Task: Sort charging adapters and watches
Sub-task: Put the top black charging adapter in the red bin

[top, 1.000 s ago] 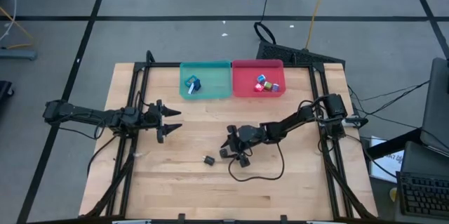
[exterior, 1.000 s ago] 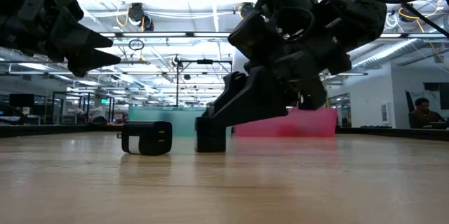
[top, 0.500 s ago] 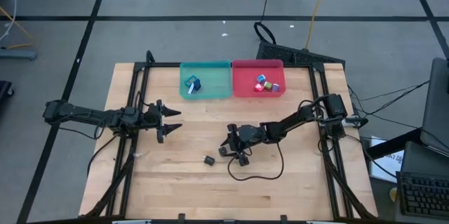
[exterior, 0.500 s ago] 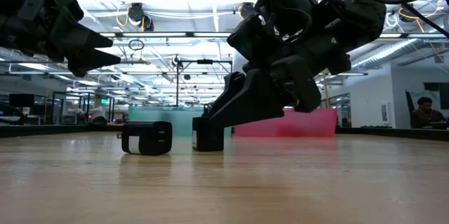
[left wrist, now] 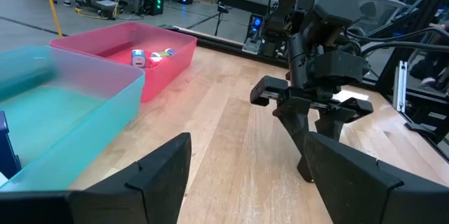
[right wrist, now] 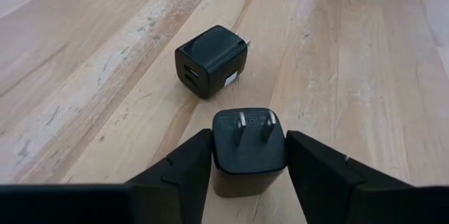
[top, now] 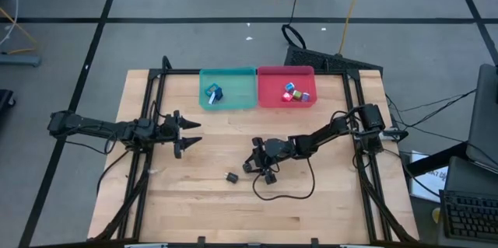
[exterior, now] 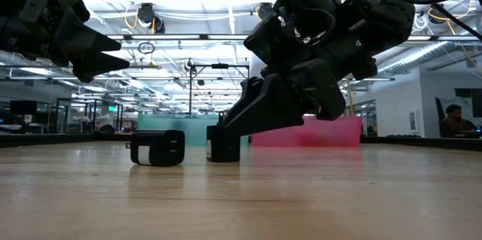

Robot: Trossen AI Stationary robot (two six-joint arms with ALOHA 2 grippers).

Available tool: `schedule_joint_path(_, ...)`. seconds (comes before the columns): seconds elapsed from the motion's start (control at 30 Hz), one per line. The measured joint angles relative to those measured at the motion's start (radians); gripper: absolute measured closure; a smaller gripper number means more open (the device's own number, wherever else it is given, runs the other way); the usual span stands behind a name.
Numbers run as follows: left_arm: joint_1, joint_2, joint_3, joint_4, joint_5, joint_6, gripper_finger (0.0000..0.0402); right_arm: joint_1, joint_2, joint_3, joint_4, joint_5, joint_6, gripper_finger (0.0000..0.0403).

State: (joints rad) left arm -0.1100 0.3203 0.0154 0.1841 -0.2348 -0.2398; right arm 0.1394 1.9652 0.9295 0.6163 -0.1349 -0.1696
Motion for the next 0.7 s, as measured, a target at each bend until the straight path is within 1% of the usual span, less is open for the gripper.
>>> schedule_joint_path(0.2,0.0,0.0,0.0,0.0,0.0,0.0,0.0123,0.0,0.0,0.0,0.0,0.0,0.0,0.0242)
schedule_joint_path(0.7,0.0,0.0,0.0,0.0,0.0,0.0,0.0123,0.0,0.0,0.0,0.0,0.0,0.0,0.0234)
